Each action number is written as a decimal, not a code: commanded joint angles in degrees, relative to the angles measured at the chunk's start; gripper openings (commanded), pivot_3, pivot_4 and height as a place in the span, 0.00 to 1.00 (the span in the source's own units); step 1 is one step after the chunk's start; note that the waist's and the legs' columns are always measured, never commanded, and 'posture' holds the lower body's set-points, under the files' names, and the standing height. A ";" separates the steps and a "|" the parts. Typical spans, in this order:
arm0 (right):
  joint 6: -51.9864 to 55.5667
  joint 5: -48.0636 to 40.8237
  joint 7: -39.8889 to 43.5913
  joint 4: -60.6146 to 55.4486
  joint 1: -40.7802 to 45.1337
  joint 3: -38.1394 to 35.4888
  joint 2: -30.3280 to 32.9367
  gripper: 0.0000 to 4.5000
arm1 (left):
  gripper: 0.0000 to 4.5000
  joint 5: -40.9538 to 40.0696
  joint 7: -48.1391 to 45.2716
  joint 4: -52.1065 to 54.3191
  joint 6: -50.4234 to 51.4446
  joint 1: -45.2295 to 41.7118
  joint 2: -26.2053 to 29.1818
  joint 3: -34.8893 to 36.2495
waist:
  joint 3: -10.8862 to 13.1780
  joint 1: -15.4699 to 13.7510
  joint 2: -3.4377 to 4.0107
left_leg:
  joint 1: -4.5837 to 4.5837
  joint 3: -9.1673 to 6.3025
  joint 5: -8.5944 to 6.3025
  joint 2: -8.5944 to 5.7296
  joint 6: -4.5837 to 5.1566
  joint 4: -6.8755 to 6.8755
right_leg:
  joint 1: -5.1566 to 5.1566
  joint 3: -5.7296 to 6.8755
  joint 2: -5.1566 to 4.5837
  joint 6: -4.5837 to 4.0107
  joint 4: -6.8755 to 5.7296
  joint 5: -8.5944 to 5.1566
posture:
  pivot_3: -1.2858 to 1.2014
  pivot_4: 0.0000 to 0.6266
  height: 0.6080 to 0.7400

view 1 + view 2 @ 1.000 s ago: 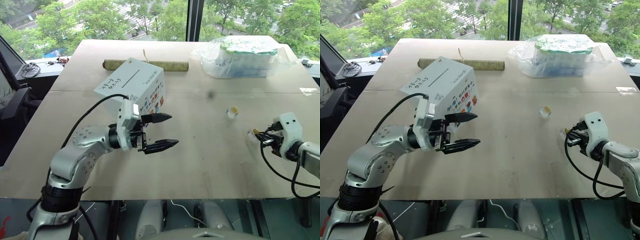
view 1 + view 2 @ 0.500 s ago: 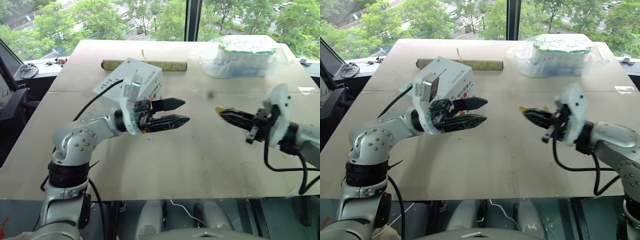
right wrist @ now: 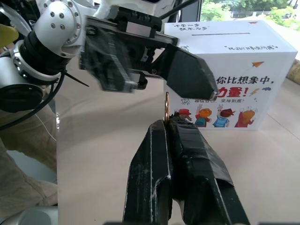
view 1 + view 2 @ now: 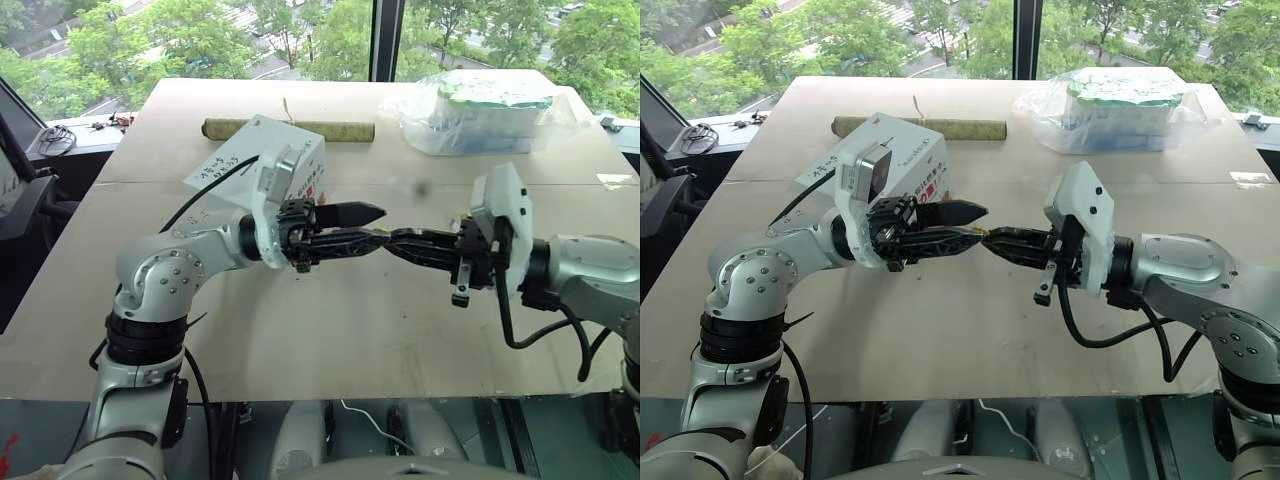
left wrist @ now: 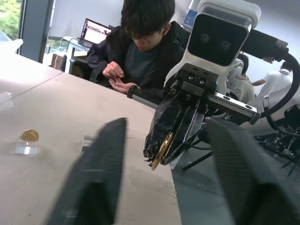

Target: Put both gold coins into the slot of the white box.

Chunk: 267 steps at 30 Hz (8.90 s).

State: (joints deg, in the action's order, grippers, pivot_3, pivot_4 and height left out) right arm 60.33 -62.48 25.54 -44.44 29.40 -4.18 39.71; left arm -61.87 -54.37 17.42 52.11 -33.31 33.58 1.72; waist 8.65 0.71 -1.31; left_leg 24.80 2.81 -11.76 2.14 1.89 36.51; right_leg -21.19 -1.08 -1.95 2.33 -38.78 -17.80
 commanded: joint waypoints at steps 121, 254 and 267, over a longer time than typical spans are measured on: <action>-19.17 8.76 14.32 2.04 -10.97 -18.40 19.69 0.98 | 0.00 44.66 29.53 -2.13 16.84 -8.36 9.42 2.55 | 0.15 -0.36 -0.23 | -0.11 0.01 0.04 0.01 -0.07 -0.01 | 0.05 -0.01 -0.21 0.00 -0.08 0.01 | 0.52 0.24 1.00; -15.37 41.11 4.39 48.00 2.72 0.03 -5.65 0.00 | 0.46 12.39 12.62 14.04 -4.46 11.62 1.24 3.59 | 0.28 0.05 -0.11 | -0.05 -0.03 0.02 -0.01 -0.04 -0.07 | 0.15 0.09 -0.03 -0.01 0.20 0.02 | 0.52 0.24 1.00; -20.37 46.22 5.81 53.14 2.62 1.94 -6.34 0.00 | 0.46 11.39 13.96 16.03 -4.58 13.53 2.38 4.16 | 0.29 -0.04 -0.10 | -0.04 0.01 0.04 -0.01 -0.09 -0.07 | 0.12 0.05 -0.03 -0.01 0.18 0.02 | 0.52 0.24 1.00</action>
State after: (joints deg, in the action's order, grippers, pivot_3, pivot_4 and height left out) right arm 41.50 -16.82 30.97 9.56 31.65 -1.85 33.22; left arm -49.69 -40.77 31.02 48.45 -19.84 35.49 4.93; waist 8.93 0.68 -1.42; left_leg 24.76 2.82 -11.72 2.13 1.80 36.44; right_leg -21.08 -1.03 -1.97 2.32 -38.59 -17.78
